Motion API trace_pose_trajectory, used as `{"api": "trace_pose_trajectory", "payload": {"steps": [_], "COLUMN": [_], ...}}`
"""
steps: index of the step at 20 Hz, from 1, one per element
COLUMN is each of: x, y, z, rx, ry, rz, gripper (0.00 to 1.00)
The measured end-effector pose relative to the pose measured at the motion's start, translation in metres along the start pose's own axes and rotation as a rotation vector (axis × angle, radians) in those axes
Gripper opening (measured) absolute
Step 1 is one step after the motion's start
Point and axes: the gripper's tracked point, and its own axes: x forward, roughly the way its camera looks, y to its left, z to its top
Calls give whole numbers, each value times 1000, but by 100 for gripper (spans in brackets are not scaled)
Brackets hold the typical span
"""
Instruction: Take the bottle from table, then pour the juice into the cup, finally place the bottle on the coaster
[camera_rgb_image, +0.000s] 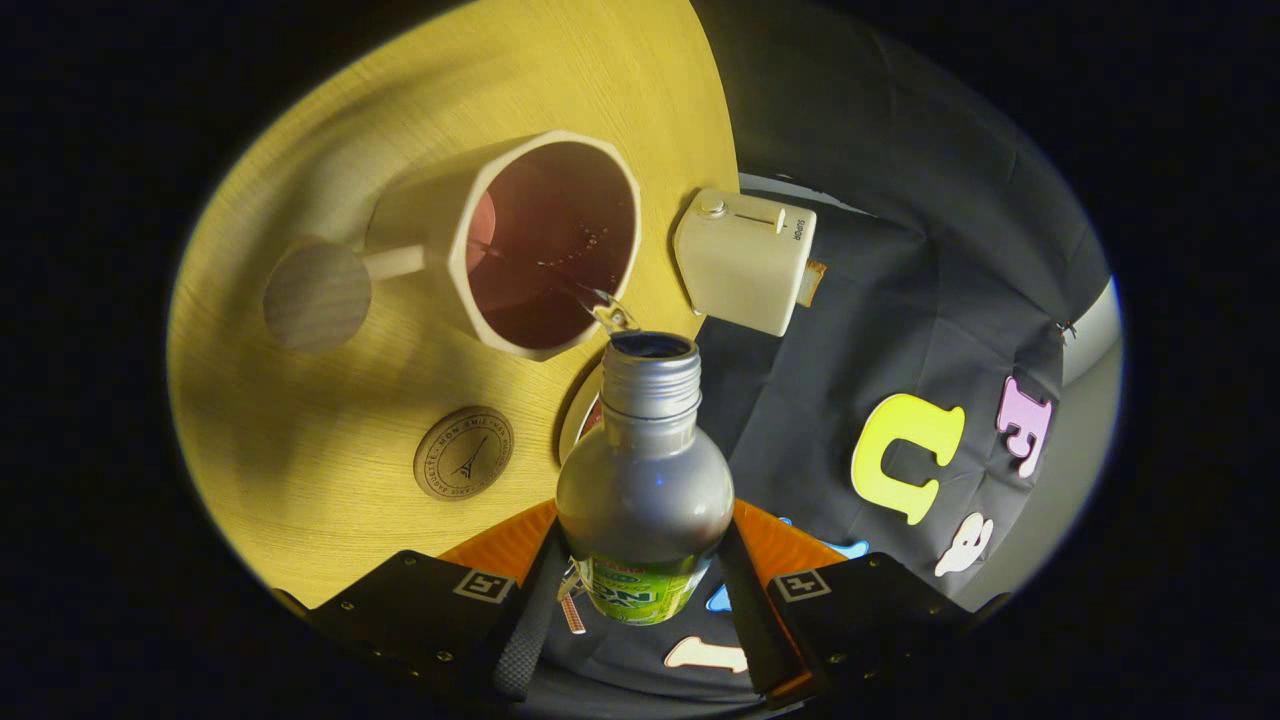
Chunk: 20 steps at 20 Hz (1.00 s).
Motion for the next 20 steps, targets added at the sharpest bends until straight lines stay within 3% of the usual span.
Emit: {"api": "trace_pose_trajectory", "payload": {"steps": [20], "x": [2], "y": [-11], "z": [3], "rx": [-122], "ry": [-23], "rz": [-7], "gripper": [79]}}
